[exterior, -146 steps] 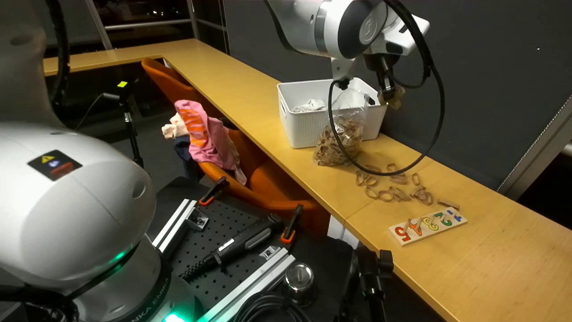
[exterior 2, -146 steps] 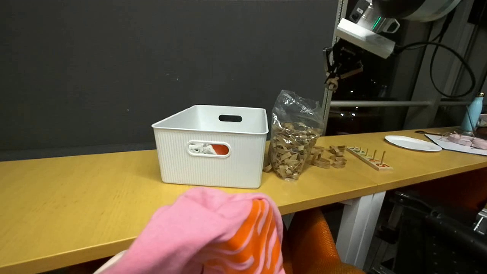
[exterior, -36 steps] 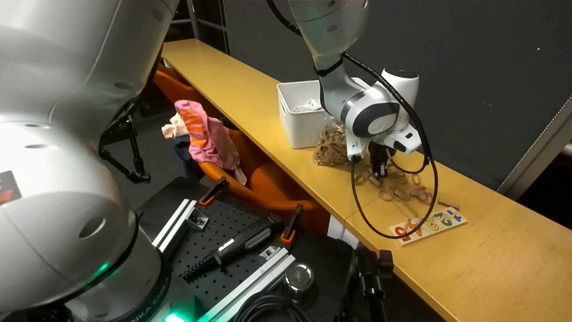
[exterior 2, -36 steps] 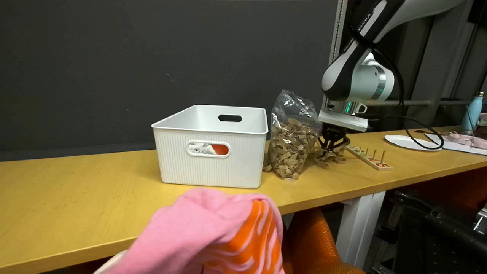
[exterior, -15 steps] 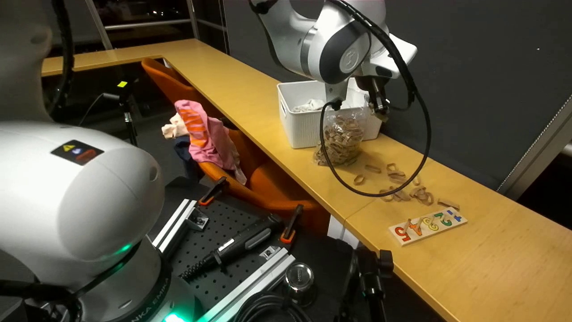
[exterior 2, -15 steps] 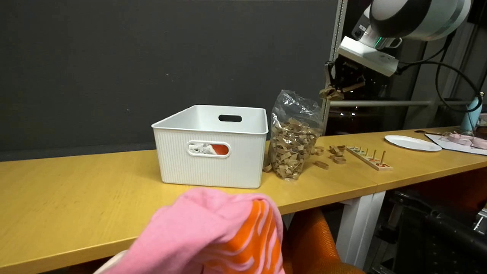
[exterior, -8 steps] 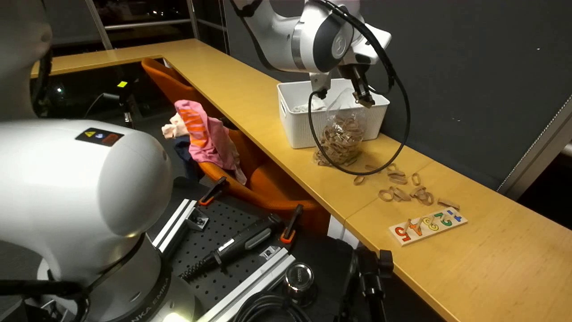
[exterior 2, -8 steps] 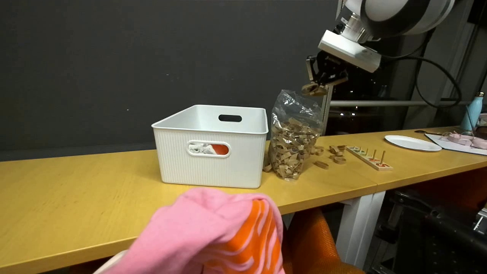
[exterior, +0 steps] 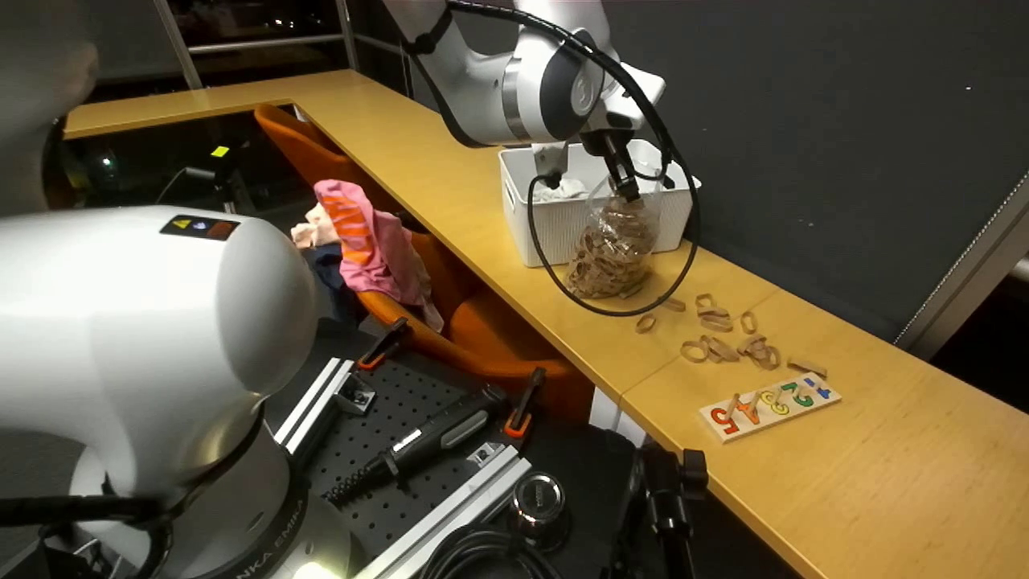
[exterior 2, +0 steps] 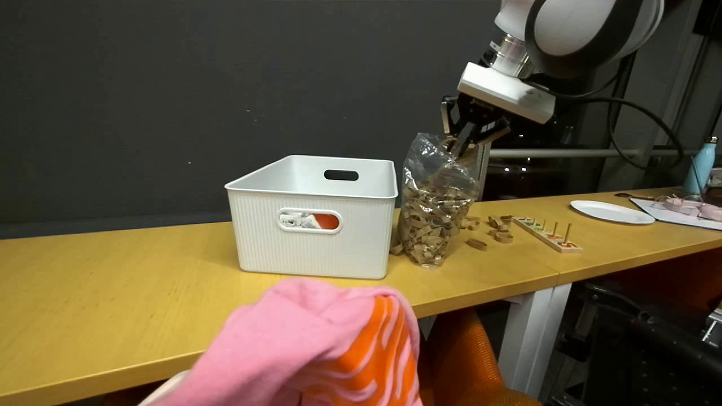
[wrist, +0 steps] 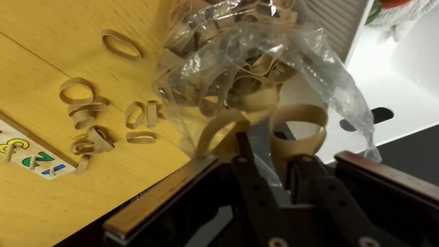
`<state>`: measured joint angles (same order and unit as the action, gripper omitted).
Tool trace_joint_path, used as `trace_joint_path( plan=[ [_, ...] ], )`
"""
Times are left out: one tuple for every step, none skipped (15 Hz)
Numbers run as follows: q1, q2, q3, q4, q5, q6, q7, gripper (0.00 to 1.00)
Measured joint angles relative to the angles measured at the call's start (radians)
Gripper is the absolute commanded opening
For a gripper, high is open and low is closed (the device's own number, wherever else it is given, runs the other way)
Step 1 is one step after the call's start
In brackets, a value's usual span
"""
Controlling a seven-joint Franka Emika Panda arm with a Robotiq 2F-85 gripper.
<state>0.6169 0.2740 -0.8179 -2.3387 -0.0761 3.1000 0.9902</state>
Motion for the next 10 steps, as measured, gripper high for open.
trace_joint_path(
  plan=[
    [0.015,0.003,-0.014,-0.005,0.000,0.000,0.002,0.63],
    [0.031,0.006,-0.030,-0.010,0.000,0.001,0.002,0.69],
    [0.050,0.009,-0.048,-0.016,0.000,0.003,0.003,0.78],
    [0.071,0.011,-0.071,-0.023,0.000,0.005,0.004,0.85],
    [0.095,0.012,-0.097,-0.030,0.000,0.011,0.006,0.92],
    [0.121,0.012,-0.128,-0.041,0.000,0.026,0.007,0.99],
    [0.149,0.012,-0.163,-0.053,0.000,0.043,0.008,1.00],
    [0.178,0.012,-0.201,-0.066,0.000,0.062,0.009,1.00],
    [0.205,0.012,-0.241,-0.080,0.000,0.082,0.009,1.00],
    [0.229,0.011,-0.278,-0.092,0.000,0.095,0.009,1.00]
  ],
)
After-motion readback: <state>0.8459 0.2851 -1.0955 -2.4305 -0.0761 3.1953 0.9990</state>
